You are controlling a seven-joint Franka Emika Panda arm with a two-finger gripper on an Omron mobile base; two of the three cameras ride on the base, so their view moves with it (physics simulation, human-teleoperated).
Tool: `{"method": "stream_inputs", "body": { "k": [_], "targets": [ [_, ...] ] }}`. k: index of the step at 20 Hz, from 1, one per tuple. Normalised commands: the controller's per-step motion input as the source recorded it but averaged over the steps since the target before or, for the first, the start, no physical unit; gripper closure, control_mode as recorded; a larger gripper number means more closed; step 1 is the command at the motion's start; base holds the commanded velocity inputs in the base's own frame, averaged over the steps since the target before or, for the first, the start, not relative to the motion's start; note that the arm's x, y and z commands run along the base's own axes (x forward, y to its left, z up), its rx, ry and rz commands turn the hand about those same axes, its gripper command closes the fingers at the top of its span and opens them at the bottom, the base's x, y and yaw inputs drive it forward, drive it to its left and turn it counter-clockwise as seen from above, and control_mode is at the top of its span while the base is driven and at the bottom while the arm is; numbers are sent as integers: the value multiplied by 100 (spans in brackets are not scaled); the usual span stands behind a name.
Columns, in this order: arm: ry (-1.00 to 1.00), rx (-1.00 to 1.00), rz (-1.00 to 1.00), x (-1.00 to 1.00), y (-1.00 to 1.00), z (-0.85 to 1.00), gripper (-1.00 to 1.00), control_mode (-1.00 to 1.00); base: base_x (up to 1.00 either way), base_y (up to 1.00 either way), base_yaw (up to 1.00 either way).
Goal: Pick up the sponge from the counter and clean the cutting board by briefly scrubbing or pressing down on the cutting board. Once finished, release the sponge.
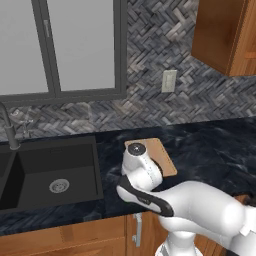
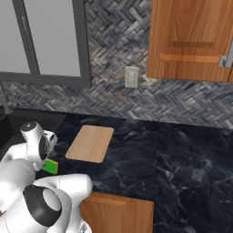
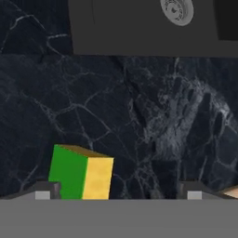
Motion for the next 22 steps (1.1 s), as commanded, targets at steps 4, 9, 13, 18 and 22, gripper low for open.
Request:
{"method": "stream_inputs", "body": {
  "k": [4, 9, 13, 18, 22],
  "targets": [
    [-13, 0, 5, 9, 0, 23, -100, -100, 0, 0, 0],
    [-11, 0, 5, 0, 0, 48, -100, -100, 0, 0, 0],
    [-2, 0, 3, -4, 0, 64, -100, -100, 0, 0, 0],
    [0, 0, 0, -31, -1, 55, -100, -100, 0, 0, 0],
    [0, 0, 0, -40, -2, 57, -100, -100, 0, 0, 0]
  ]
}}
